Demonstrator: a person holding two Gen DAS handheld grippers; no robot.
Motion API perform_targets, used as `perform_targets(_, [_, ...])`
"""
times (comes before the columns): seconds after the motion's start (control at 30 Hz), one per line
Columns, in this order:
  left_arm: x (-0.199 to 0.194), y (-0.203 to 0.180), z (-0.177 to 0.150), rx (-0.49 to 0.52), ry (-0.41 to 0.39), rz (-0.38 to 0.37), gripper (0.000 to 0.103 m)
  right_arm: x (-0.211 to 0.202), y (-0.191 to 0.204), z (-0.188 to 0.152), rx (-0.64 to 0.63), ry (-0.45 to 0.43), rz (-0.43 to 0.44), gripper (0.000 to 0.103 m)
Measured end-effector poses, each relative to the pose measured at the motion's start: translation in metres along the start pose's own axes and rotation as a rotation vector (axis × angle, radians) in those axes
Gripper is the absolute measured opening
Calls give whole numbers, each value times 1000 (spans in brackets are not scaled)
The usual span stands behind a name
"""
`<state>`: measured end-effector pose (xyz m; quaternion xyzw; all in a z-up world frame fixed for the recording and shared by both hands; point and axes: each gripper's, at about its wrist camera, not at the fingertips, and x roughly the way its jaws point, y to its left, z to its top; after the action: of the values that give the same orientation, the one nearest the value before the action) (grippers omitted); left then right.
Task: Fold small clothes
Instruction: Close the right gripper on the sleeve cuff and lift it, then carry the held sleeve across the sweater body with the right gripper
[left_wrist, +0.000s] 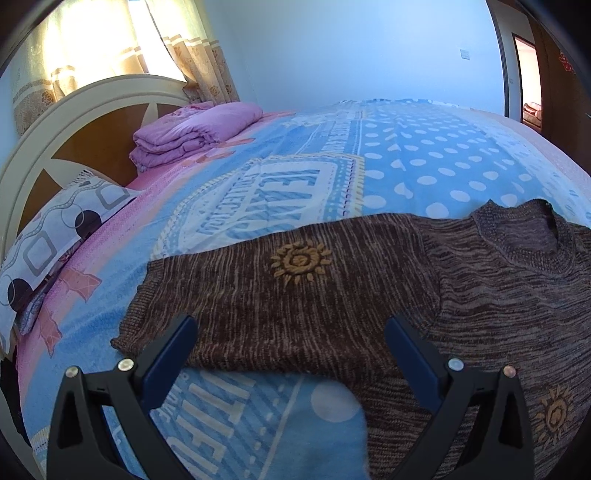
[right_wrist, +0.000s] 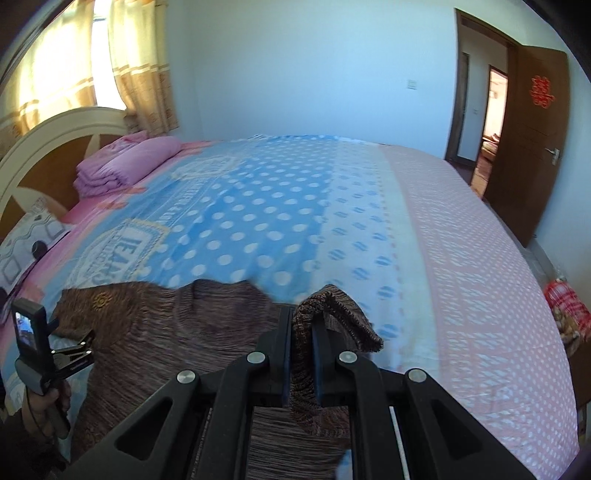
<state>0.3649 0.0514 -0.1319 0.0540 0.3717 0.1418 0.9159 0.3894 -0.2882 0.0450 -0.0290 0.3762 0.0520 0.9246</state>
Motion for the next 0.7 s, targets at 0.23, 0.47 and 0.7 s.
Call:
perform_targets(0.23, [-1,8,-8,13,16,22,103,72,91,-21,-55,91,134,9])
perform_targets(0.47, [-12,10,-5,47,22,33,103,138,140,-88,-38,287,318,44])
perform_targets(0.7, [-41,-31,15,88,24,-126,103,71,61,-134,-16,198,205,56])
